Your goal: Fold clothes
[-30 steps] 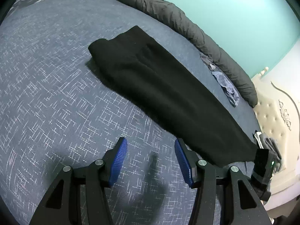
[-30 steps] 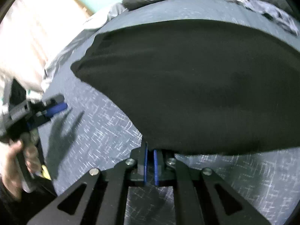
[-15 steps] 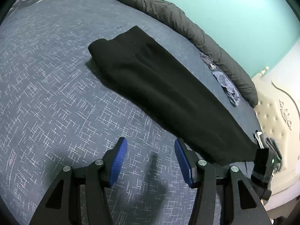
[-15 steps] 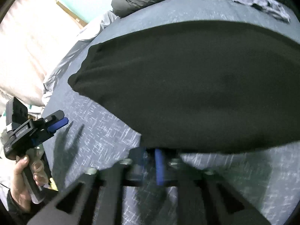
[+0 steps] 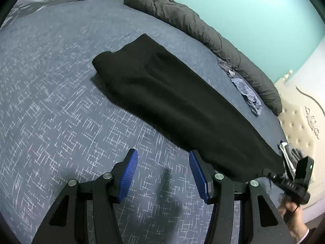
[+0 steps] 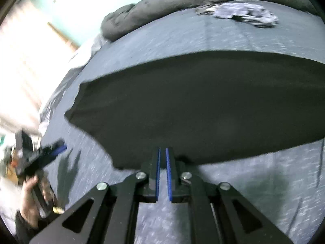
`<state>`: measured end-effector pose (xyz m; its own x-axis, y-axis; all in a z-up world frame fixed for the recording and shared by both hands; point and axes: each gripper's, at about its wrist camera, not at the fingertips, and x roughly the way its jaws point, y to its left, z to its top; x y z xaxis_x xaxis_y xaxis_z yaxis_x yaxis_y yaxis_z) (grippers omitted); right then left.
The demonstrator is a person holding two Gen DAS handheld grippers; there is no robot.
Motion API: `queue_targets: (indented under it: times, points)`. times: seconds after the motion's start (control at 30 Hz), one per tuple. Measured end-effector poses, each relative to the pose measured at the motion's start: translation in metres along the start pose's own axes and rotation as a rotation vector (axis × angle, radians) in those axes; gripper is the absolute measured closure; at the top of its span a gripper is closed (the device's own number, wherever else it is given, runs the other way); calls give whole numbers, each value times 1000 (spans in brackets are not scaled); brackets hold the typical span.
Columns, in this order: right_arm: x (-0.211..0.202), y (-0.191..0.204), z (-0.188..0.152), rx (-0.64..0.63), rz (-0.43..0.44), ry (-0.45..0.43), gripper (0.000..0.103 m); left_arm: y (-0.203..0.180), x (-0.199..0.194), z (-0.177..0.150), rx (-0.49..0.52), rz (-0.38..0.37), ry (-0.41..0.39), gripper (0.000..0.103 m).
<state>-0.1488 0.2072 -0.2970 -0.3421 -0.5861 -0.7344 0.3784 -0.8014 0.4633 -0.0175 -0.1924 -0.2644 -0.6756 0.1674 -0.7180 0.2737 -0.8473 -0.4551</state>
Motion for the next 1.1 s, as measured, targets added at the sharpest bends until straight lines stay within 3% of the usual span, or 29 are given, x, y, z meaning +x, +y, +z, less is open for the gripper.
queue_targets:
  times: [0.1, 0.17, 0.3, 0.4, 0.53, 0.67, 0.9, 1.0, 1.07, 1.1]
  points:
    - [9, -1, 10, 11, -4, -3, 96, -4, 0, 4, 25, 23, -6, 46]
    - [24, -2, 13, 9, -24, 26, 88, -7, 1, 8, 39, 28, -9, 46]
    - [42, -14, 5, 23, -50, 86, 88, -16, 8, 17, 75, 44, -10, 46]
    - [37, -21, 1, 14, -26, 86, 88, -20, 19, 24, 96, 57, 1, 46]
    - [0, -39, 11, 19, -39, 3, 87, -20, 29, 29, 104, 74, 17, 46]
    - [-54, -93, 28, 79, -110, -96, 66, -22, 31, 34, 135, 86, 12, 46]
    - [-135, -211, 33, 332, -254, -233, 66, -19, 31, 37, 117, 107, -14, 39]
    - [-163, -253, 29, 434, -301, -289, 59, -21, 32, 37, 125, 121, -26, 39]
    - [-175, -278, 24, 518, -293, -313, 40, -21, 32, 37, 127, 127, -29, 38]
    - [-179, -287, 21, 547, -300, -319, 39, -22, 33, 37, 129, 131, -29, 37]
